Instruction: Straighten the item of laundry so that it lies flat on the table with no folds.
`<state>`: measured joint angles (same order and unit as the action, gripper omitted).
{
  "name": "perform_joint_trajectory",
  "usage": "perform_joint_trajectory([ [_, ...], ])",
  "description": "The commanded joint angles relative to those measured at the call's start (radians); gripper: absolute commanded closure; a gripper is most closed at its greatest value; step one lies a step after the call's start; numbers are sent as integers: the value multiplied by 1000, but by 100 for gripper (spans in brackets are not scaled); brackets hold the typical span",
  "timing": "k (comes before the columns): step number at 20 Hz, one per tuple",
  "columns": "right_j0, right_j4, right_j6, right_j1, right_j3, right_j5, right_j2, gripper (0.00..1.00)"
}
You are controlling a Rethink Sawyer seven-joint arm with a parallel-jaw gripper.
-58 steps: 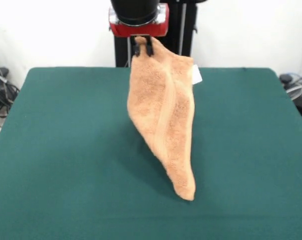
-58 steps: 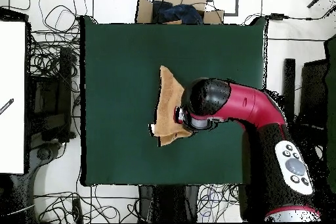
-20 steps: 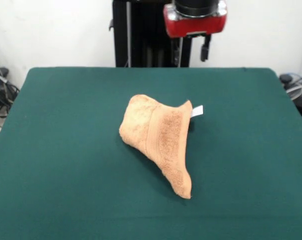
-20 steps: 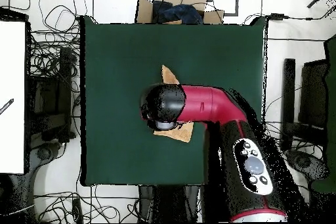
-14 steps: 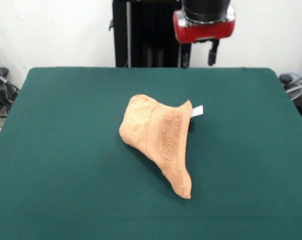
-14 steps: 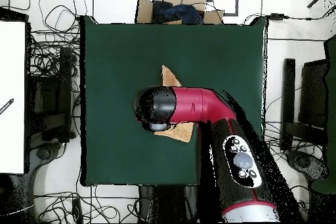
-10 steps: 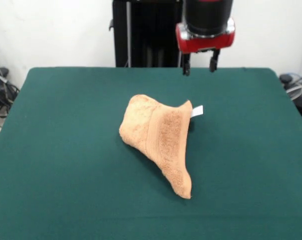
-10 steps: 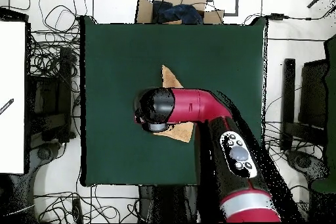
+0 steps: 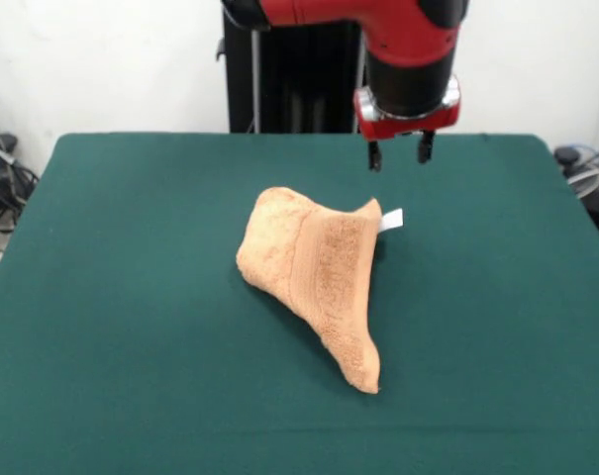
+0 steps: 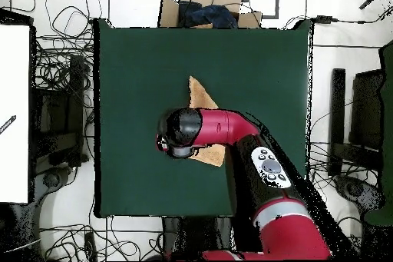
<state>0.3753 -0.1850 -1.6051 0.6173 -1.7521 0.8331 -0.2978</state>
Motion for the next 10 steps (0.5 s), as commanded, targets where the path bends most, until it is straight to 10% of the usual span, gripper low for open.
perform_joint_trajectory([
  [1, 1, -33, -102, -67, -29, -112, 16, 0],
  [10, 13, -30, -73, -91, 6, -93, 11, 0],
])
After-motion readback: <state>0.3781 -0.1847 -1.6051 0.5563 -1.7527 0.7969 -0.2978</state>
